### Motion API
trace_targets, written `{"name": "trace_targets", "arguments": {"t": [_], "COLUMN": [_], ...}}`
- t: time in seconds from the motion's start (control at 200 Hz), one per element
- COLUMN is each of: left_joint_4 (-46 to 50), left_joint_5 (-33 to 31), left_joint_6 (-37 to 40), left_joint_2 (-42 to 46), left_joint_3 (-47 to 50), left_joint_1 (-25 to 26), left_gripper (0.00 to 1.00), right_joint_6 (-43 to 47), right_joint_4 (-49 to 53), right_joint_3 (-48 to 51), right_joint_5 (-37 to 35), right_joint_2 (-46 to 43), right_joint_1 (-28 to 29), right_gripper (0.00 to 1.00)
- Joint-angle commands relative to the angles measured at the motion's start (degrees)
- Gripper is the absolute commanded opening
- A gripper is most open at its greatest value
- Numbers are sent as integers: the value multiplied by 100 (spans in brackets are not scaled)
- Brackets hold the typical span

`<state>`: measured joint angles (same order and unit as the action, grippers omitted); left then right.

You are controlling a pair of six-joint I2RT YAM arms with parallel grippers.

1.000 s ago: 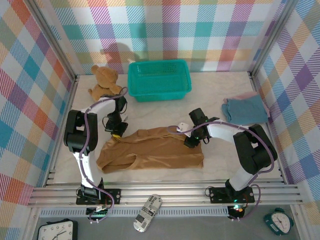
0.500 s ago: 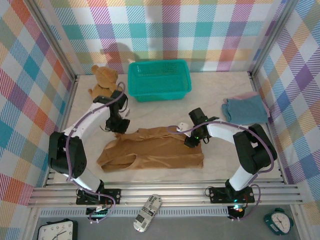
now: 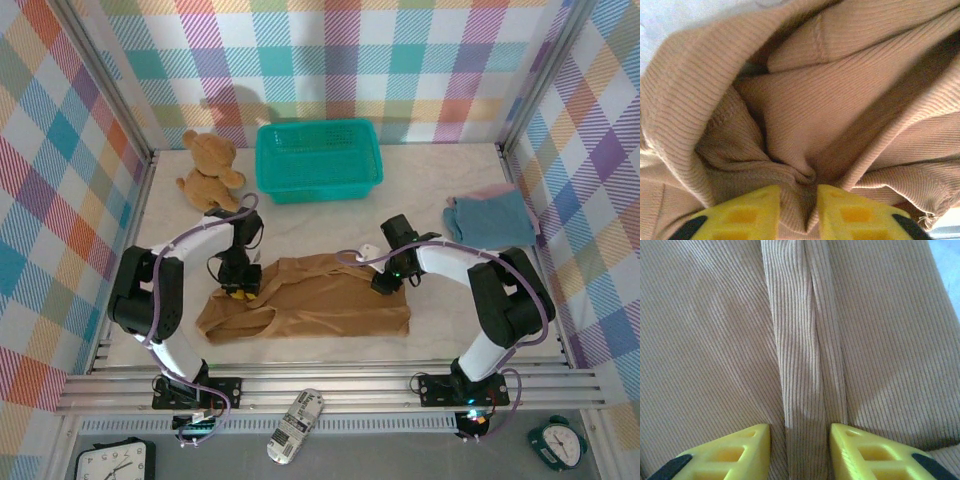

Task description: Fold and stack the tank tops

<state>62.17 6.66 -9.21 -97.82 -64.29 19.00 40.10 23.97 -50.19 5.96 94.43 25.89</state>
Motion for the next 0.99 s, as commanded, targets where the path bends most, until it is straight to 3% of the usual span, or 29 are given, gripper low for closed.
{"name": "trace_targets", "arguments": {"t": [0.0, 0.195, 0.48, 0.59, 0.845, 0.925, 0.99], "left_joint_4": [661, 689, 634, 553, 727, 867, 989], "left_joint_5": [141, -632, -537, -492, -674, -836, -828], "left_joint_6": [-274, -193, 417, 580, 766, 849, 910], "left_joint_2": [-219, -184, -1137, -1267, -1509, -1546, -1536], "left_joint_3": [-224, -1472, -1656, -1591, -1533, -1582, -1621], "left_joint_1": [-40, -323, -534, -546, -608, -608, -613], "left_gripper": [30, 39, 39, 37, 17, 18, 25], "right_joint_6": [146, 106, 95, 78, 66, 60, 53], "right_joint_4": [512, 498, 514, 505, 576, 580, 586], "right_joint_3": [229, 161, 122, 150, 122, 124, 133], "right_joint_5": [-306, -181, -147, -141, -139, -139, -147], "right_joint_2": [33, 89, 81, 66, 67, 65, 49], "right_joint_1": [-148, -176, -222, -236, -255, -260, -260], "right_gripper": [37, 37, 37, 37, 36, 36, 36]}}
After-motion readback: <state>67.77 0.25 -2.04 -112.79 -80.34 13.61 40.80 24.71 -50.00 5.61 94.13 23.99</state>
